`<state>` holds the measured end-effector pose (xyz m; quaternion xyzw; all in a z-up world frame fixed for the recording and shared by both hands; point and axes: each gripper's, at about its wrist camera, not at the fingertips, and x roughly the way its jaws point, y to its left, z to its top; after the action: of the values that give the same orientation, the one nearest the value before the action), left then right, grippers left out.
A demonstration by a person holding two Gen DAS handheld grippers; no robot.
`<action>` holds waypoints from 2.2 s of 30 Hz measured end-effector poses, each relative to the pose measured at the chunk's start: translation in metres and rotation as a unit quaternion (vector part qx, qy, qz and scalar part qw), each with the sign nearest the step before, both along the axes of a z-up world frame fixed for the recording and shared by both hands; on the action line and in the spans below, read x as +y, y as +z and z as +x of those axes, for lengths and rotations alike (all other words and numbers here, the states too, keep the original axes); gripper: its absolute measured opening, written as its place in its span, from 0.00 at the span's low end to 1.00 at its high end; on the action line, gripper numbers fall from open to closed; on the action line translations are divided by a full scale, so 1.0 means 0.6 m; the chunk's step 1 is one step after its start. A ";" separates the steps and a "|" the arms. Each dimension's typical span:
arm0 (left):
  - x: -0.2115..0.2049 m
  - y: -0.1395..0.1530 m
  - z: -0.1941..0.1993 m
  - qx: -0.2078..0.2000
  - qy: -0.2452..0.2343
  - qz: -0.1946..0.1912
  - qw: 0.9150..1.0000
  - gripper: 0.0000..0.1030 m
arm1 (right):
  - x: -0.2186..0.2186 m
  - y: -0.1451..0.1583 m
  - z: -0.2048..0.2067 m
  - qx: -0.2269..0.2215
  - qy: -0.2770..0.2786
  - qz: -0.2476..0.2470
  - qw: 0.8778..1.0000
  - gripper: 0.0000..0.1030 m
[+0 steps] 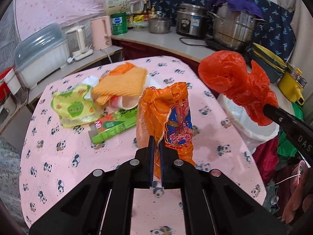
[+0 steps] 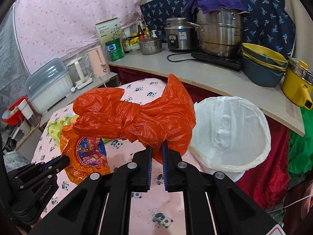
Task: Collect trash
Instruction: 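Carry both held items over the white trash bin, then open both grippers to drop the wrapper and bag into the bin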
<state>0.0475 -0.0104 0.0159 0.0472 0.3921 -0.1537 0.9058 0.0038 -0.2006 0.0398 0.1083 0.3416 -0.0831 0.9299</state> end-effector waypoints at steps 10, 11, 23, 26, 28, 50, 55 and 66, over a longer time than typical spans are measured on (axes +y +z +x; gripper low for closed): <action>-0.097 0.056 -0.012 -0.030 -0.055 -0.011 0.998 0.04 | -0.082 0.038 -0.049 -0.034 -0.056 -0.008 0.998 0.09; -0.110 0.061 -0.012 -0.034 -0.062 -0.011 0.997 0.04 | -0.093 0.040 -0.054 -0.037 -0.063 -0.008 0.997 0.09; -0.267 0.075 0.002 -0.046 -0.148 -0.022 0.988 0.04 | -0.227 0.030 -0.081 -0.039 -0.152 -0.012 0.988 0.09; -0.304 0.067 0.014 -0.036 -0.163 -0.029 0.985 0.04 | -0.255 0.024 -0.083 -0.035 -0.170 -0.010 0.985 0.09; -0.326 0.061 0.022 -0.030 -0.173 -0.030 0.984 0.05 | -0.269 0.019 -0.087 -0.033 -0.182 -0.010 0.983 0.09; -0.396 -0.009 0.101 0.006 -0.161 -0.036 0.986 0.54 | -0.322 -0.022 -0.037 -0.004 -0.202 0.001 0.979 0.10; -0.369 -0.005 0.106 -0.009 -0.138 -0.029 0.990 0.63 | -0.311 -0.028 -0.008 -0.002 -0.183 0.011 0.983 0.15; -0.293 0.008 0.117 -0.028 -0.083 -0.033 0.996 0.71 | -0.274 -0.003 0.019 -0.021 -0.160 0.000 0.987 0.38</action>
<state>0.1177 -0.1860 0.0208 0.0533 0.3561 -0.2396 0.9016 0.0153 -0.3653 0.0381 0.1633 0.3001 -0.2289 0.9115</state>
